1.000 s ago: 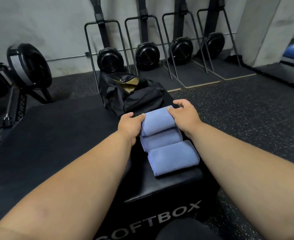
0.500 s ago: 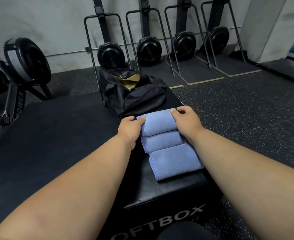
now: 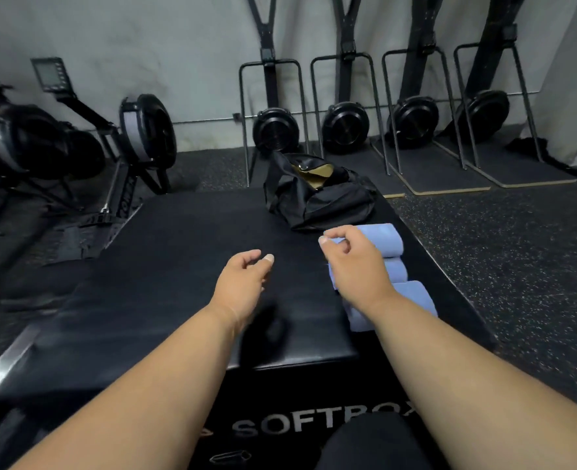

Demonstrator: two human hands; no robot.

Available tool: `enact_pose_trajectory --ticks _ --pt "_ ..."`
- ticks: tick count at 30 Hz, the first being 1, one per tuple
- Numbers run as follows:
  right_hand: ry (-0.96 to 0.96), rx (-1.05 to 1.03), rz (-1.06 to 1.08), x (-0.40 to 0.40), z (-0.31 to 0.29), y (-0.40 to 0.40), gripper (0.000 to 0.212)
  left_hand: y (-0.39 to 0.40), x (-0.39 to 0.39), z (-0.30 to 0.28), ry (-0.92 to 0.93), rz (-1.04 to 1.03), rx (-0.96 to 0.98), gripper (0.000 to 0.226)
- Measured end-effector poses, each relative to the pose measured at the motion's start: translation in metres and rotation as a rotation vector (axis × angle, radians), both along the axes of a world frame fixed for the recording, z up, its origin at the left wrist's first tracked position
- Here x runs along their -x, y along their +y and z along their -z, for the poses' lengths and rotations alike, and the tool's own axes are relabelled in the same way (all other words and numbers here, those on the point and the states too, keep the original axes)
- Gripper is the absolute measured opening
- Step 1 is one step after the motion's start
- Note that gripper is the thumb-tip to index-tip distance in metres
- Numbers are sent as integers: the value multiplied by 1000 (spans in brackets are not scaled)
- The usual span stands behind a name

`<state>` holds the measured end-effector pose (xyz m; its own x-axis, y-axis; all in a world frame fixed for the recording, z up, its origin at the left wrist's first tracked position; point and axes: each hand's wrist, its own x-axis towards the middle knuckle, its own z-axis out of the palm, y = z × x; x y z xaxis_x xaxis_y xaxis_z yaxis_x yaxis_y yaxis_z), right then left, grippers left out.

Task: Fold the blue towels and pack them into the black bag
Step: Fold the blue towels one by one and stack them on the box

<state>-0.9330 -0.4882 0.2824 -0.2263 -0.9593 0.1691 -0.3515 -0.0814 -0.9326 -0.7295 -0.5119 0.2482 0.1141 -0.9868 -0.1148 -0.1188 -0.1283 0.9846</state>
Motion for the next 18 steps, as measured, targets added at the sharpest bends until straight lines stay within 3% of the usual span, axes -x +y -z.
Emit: enact_pose_trajectory --ticks 3,5,10,16,18 --pt "-87 -77 -162 -68 2 27 11 47 -58 -1 16 -95 -2 21" --pt "-124 -129 -280 -114 8 48 13 80 -104 1 17 -150 5 9" --pt "-112 -258 -521 -224 31 101 22 166 -240 25 -16 -391 -40 22" --pt "-13 -432 -790 -361 65 161 24 292 -394 74 -2 -686 -141 13" --pt "43 -462 -884 -403 74 178 27 335 -439 99 -71 -820 -222 5"
